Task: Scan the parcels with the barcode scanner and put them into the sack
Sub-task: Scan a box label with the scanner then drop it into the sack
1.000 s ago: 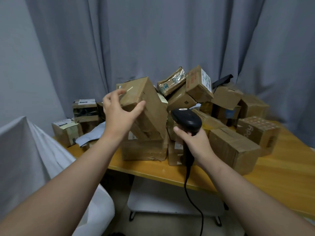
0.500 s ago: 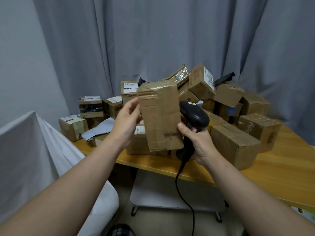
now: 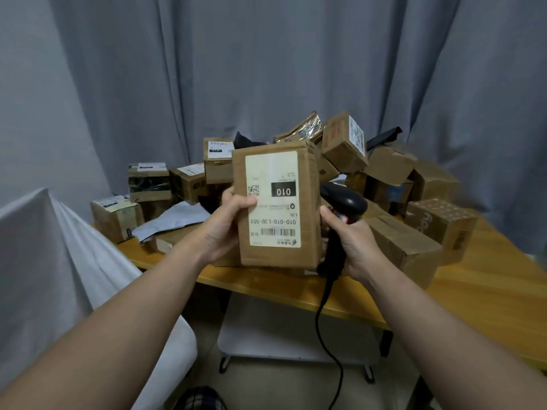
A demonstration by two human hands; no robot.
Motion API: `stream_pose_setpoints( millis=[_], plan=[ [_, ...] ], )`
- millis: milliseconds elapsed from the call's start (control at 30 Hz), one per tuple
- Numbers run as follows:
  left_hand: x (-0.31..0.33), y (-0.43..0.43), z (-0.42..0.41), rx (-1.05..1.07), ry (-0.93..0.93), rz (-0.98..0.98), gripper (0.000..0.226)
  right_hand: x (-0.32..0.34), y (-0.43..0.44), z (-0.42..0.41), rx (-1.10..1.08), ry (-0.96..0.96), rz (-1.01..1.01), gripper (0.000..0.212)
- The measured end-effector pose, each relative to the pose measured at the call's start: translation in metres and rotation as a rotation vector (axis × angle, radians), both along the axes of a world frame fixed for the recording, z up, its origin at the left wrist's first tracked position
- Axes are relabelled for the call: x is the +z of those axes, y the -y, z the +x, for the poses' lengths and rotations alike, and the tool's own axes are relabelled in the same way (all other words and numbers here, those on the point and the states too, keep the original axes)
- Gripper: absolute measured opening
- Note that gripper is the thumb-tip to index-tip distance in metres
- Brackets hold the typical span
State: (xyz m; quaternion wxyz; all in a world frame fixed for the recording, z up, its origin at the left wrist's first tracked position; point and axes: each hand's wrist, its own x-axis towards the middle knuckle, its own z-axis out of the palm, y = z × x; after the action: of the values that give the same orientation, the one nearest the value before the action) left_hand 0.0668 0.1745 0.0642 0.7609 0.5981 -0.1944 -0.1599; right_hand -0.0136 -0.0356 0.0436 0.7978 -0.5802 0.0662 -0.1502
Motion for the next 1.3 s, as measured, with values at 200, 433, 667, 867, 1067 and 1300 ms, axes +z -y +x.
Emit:
stream_pose_setpoints(
  millis=[200,433,667,867,1067,1300],
  plan=[
    [-0.004,-0.004,0.005,0.186,0.028,0.071,0.111,-0.002,-0.010,0.000,0.002,0.101,-0.001,0.025],
    [-0.010,0.012,-0.007,0.266,-0.098,-0.117,0.082,-0.009,-0.033,-0.005,-0.019,0.183,0.164,0.051],
    [-0.028,0.025,-0.018,0.204,-0.129,-0.120,0.106,-0.006,-0.038,-0.008,-0.035,0.232,0.297,0.022],
    [-0.015,0.003,-0.009,0.547,0.395,0.513,0.114,0.005,-0.008,-0.004,-0.125,0.242,-0.346,0.034],
    [0.024,-0.018,-0.002,-0.027,0.751,1.058,0.096,0.024,0.021,-0.006,0.185,0.152,-0.693,0.043],
    [0.021,-0.008,-0.014,-0.388,0.309,1.008,0.092,0.032,0.023,-0.008,0.309,0.041,-0.799,0.054]
  ],
)
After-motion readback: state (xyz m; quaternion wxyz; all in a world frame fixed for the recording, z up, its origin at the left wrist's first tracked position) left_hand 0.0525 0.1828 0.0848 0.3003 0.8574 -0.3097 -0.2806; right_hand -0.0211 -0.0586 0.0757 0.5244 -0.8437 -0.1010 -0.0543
